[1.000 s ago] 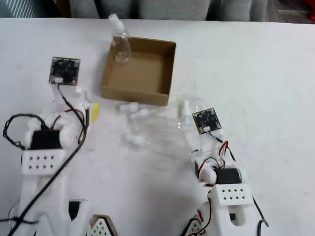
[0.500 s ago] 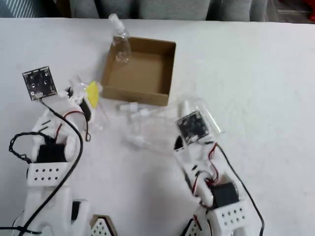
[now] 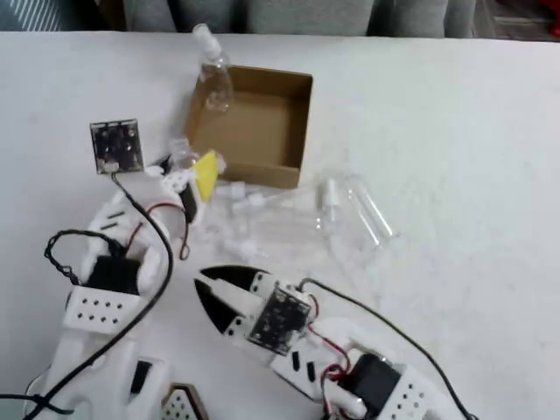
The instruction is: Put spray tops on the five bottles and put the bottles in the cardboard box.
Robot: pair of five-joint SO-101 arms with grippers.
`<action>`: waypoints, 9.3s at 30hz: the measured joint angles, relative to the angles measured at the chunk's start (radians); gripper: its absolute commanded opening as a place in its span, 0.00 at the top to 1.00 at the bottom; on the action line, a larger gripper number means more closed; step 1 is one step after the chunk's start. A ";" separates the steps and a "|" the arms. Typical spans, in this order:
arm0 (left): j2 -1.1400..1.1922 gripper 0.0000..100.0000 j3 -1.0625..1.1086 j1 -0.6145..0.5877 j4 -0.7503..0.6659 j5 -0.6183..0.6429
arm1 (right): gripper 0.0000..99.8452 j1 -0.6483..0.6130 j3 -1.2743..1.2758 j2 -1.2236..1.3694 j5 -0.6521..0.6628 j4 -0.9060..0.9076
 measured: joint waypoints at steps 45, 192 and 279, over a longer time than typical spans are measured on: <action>-0.135 0.98 0.080 0.049 0.037 -0.143 | 0.98 0.196 0.043 0.528 0.002 -0.468; -0.924 0.98 0.532 0.187 0.166 -0.061 | 0.96 0.193 -0.279 0.779 -0.238 -0.207; 0.954 0.68 -0.577 -0.756 0.526 0.476 | 0.96 0.334 -0.140 0.546 -0.040 -0.109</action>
